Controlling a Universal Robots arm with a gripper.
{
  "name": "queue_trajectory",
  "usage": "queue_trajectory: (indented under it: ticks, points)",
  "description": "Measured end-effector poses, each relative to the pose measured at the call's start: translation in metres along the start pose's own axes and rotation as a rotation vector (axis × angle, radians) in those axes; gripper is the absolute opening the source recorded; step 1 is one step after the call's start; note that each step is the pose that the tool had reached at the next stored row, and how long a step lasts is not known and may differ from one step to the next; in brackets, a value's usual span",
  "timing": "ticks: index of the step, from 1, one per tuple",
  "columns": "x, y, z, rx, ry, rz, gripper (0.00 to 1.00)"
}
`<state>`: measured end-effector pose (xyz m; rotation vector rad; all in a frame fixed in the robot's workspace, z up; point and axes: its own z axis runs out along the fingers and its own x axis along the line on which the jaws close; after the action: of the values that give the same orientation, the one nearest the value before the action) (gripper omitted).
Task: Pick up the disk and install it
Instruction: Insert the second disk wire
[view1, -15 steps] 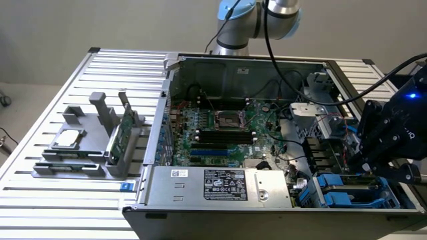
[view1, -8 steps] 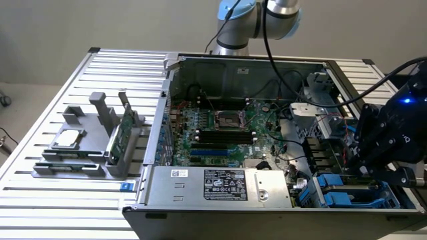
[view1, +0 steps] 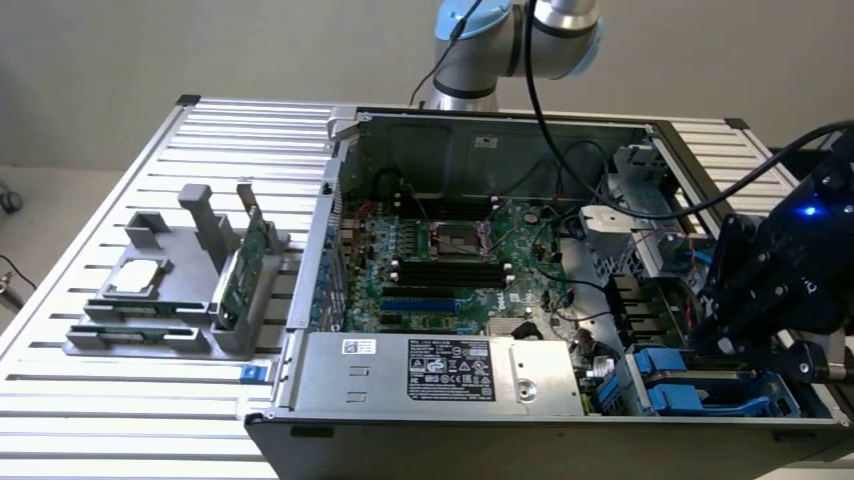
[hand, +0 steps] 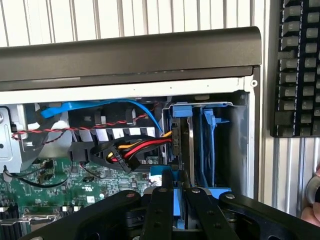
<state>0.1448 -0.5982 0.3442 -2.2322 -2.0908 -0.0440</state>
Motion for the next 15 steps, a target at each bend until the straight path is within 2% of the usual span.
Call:
queue_trajectory:
  ticks: [6,15]
  points:
    - [-0.0011,0.0001,0.0022,-0.0056,0.0001,-0.001,0.16]
    - [-0.0014,0.0003,0.0043,-0.0173,0.0006,-0.004,0.16]
